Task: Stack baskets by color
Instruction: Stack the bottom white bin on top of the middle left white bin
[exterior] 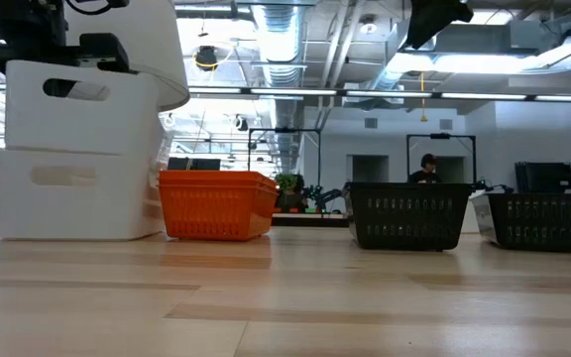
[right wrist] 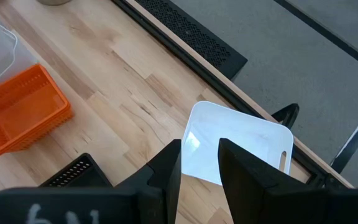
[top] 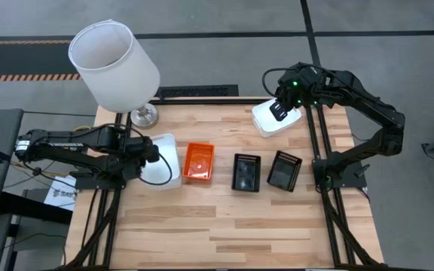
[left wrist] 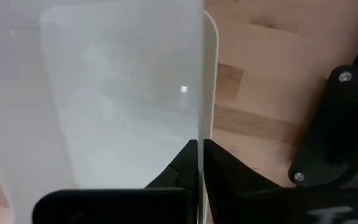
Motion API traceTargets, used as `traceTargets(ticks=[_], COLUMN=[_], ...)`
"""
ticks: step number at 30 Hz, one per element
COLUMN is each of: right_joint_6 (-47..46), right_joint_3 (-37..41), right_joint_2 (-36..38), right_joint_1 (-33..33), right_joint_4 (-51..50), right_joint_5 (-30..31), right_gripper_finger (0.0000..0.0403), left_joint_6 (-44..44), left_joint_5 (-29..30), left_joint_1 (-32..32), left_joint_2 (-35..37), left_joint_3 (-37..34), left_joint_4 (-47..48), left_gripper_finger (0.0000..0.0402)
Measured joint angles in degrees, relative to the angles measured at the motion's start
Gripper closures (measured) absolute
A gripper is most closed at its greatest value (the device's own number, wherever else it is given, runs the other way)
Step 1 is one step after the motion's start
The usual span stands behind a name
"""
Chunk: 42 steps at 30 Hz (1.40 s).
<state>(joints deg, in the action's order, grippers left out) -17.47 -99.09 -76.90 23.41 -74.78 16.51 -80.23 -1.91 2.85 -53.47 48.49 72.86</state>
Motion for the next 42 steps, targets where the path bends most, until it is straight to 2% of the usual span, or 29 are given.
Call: traceTargets(ticks=[13,26,42], right_joint_6=[0.13,1.31,1.01], right_joint_3=[0.0,0.0,0.0], right_joint_2=[0.0,-0.02,0.0], right_joint_1=[0.01,0.01,-0.01], right_joint_4=[-0.02,0.0,0.0], right_joint_5=[0.0,0.0,0.0], right_gripper_finger=[0.0274,0.0274,0.0274], left_joint_6=[-0.8,-0.18,-0.07], left_joint_5=[2.89,0.61,0.72], left_joint_1=[0.36,0.68,0.68], left_joint_2=[0.0,0.0,0.0], left_joint_3=[0.0,0.0,0.0], left_joint_4=[1.31,0.66,0.68], left_gripper_finger=[0.0396,0.0396,0.0388])
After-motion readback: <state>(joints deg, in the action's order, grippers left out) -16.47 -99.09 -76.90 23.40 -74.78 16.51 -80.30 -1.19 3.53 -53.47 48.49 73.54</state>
